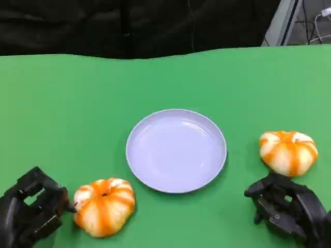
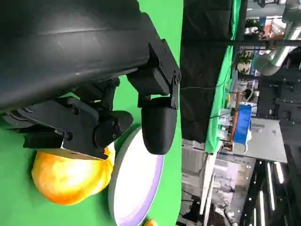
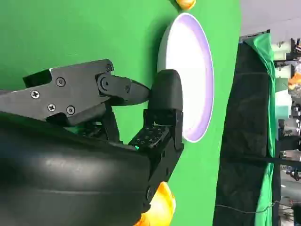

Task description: Grasp the bread from the table and place it into the plate.

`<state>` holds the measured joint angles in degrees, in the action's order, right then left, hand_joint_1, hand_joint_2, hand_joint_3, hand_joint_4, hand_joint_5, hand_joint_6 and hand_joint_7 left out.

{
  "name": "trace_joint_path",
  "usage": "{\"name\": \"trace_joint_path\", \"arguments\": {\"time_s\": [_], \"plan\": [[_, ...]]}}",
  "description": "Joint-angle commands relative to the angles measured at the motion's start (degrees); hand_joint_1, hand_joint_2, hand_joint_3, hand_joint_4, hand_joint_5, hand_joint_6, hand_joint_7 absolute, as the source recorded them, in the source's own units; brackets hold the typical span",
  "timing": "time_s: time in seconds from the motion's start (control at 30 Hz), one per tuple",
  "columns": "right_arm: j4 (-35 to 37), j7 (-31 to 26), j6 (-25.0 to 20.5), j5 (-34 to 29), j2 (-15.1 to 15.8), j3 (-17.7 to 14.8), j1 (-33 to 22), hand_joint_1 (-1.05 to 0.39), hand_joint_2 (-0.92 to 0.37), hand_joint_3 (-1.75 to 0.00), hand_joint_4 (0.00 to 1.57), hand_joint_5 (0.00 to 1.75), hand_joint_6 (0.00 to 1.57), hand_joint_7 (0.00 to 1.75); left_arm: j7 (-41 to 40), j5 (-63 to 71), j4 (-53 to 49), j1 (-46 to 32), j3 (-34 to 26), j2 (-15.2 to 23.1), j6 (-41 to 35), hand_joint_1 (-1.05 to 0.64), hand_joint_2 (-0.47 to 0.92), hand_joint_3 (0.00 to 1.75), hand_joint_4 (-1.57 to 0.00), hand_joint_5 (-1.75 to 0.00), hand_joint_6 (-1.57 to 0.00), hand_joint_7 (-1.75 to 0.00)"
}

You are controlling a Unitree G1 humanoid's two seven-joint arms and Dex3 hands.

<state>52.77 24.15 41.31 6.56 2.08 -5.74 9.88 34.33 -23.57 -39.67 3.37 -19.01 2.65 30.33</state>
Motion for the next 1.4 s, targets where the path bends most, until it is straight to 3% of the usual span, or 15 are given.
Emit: {"name": "trace_joint_path", "arguments": {"time_s": [0.03,0.47,0.67,0.87,0.9,0.93,1.0,1.03,1.1,1.13,1.2,1.33,1.4], "plan": [[0.56,-0.24,-0.15,0.08,1.0,-0.29,-0.09,-0.26,-0.92,-0.46,0.65,1.75,0.72,1.13,-0.02,-0.25,-0.49,0.28,-0.39,0.6,0.66,0.08,0.82,0.76,-0.79,-1.7,-0.79,-1.41],[0.27,-0.29,-0.31,-0.01,1.1,-0.22,-0.18,-0.25,-0.92,-0.46,0.65,1.75,0.72,1.12,0.26,-0.28,-0.53,0.3,-0.39,0.57,1.14,0.07,0.83,0.74,-0.78,-1.69,-0.78,-1.39],[0.38,0.09,-0.31,0.27,1.07,-0.3,-0.09,-0.25,-0.92,-0.46,0.65,1.75,0.72,1.13,-0.53,0.47,-0.07,0.05,-0.21,0.39,2.27,0.07,0.89,0.65,-0.79,-1.54,-0.77,-1.26],[0.32,0.07,-0.57,0.26,1.12,-0.31,-0.12,-0.25,-0.92,-0.46,0.64,1.75,0.72,1.13,0.49,-1.06,0.54,-0.15,-0.51,-0.14,1.32,0.06,0.91,0.61,-0.8,-1.52,-0.77,-1.23],[0.26,0.03,-0.77,0.24,1.17,-0.3,-0.15,-0.26,-0.92,-0.46,0.64,1.75,0.72,1.12,1.25,-2.22,1.03,-0.32,-0.71,-0.5,0.56,0.03,0.86,0.55,-0.75,-1.3,-0.78,-0.92],[0.34,0.11,-0.81,0.32,1.18,-0.35,-0.11,-0.26,-0.92,-0.46,0.64,1.75,0.71,1.12,1.87,-3.36,1.77,-0.64,-0.79,-0.78,-0.56,0.02,0.86,0.52,-0.74,-1.21,-0.83,-0.73],[0.53,0.27,-0.79,0.46,1.16,-0.41,0.02,-0.25,-0.92,-0.46,0.64,1.75,0.72,1.12,2.11,-4.38,3.34,-1.35,-0.64,-0.92,-2.32,-0.03,0.87,0.36,-0.82,-0.68,-0.9,-0.27],[0.6,0.31,-0.74,0.47,1.16,-0.42,0.07,-0.25,-0.92,-0.46,0.64,1.75,0.72,1.12,2.17,-4.79,4.38,-1.82,-0.49,-0.94,-3.39,-0.03,0.89,0.31,-0.86,-0.53,-0.92,-0.16],[0.65,0.35,-0.69,0.44,1.17,-0.43,0.11,-0.26,-0.92,-0.46,0.64,1.75,0.72,1.13,2.19,-5.16,5.74,-2.4,-0.36,-0.97,-4.74,-0.03,0.92,0.25,-0.88,-0.24,-0.9,-0.04],[0.69,0.26,-0.64,0.37,1.15,-0.42,0.13,-0.26,-0.92,-0.45,0.64,1.75,0.72,1.13,2.92,-5.46,5.86,-2.58,-0.43,-0.83,-4.98,-0.03,0.92,0.24,-0.88,-0.19,-0.89,-0.02],[0.7,0.04,-0.6,0.21,1.13,-0.39,0.13,-0.26,-0.92,-0.45,0.64,1.75,0.72,1.12,3.65,-5.41,5.85,-2.84,-0.45,-0.63,-4.4,-0.14,0.92,0.19,-0.74,-0.06,-0.73,0.0],[0.9,-0.13,-0.31,0.05,1.13,-0.35,0.19,-0.26,-0.92,-0.45,0.65,1.75,0.72,1.12,3.4,-3.96,6.13,-3.35,-0.12,-0.34,-2.57,-0.34,0.92,0.12,-0.63,-0.01,-0.59,0.0],[1.09,0.06,-0.18,0.16,1.15,-0.37,0.25,-0.26,-0.92,-0.46,0.65,1.75,0.72,1.12,3.4,-2.76,6.23,-3.6,0.32,0.13,-1.42,-0.48,0.92,0.14,-0.5,0.0,-0.47,0.0]]}}
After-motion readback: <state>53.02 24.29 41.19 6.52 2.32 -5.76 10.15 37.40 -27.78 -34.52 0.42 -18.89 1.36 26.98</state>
